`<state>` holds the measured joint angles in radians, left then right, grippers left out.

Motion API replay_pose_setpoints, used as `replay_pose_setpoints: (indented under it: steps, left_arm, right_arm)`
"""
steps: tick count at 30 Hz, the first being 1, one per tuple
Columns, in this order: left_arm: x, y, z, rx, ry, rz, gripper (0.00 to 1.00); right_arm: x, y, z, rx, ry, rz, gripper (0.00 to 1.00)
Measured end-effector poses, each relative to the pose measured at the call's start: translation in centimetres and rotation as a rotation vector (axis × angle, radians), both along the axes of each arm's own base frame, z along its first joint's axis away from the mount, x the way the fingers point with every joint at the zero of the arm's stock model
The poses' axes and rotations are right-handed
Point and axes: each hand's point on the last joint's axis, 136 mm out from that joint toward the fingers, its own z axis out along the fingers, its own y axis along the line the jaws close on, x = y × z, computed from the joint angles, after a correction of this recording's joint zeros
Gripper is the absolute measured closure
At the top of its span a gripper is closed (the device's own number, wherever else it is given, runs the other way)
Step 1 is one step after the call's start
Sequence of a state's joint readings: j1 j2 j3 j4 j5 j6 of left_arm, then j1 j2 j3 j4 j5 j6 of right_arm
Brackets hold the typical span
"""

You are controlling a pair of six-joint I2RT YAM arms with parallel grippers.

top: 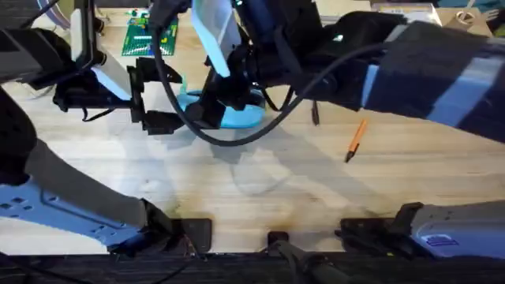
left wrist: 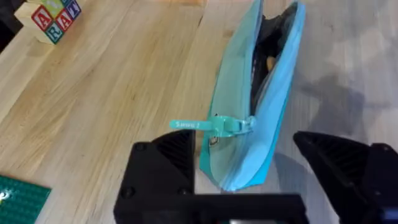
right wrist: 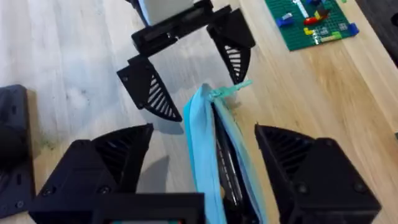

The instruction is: Unzip the bag, pick up the pens from the table one at a time and place them inside, then zip the bag closed.

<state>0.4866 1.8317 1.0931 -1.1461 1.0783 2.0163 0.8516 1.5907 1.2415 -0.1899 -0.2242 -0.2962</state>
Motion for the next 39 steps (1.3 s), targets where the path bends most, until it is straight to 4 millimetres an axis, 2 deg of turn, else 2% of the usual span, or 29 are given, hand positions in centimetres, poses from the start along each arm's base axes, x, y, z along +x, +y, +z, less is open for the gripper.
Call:
replay_pose_setpoints:
  steps: [2,11,17,23,27,31,32,39]
  left_arm:
    - [0.0,0.0,0.0,-0.001,0.001,0.000,0.011]
    - [0.0,0.0,0.0,-0.001,0.001,0.000,0.008]
    - [-0.1,0.0,0.0,-0.003,0.006,0.000,0.007]
    - [-0.7,-0.3,0.4,-0.028,0.053,0.002,0.006]
    - [-0.8,0.2,1.3,-0.044,0.081,0.021,0.006]
    - [-0.2,1.3,2.2,-0.038,0.067,0.049,0.006]
    - [-0.3,1.9,3.0,-0.023,0.046,0.067,0.006]
    - [-1.9,2.1,5.8,0.072,-0.003,0.070,0.005]
  right_arm:
    - [-0.3,-0.4,0.2,-0.009,0.004,-0.003,0.003]
    - [-1.3,-1.9,1.0,-0.036,0.019,-0.012,0.003]
    - [-1.2,-2.5,0.7,-0.052,0.031,-0.024,0.003]
    - [-0.3,-3.4,0.6,-0.058,0.038,-0.053,0.004]
    - [0.3,-3.9,0.6,-0.058,0.038,-0.070,0.004]
    - [0.6,-4.3,0.8,-0.055,0.036,-0.083,0.005]
    - [0.8,-4.7,1.0,-0.054,0.035,-0.091,0.004]
    - [0.6,-5.2,1.4,-0.055,0.036,-0.096,0.004]
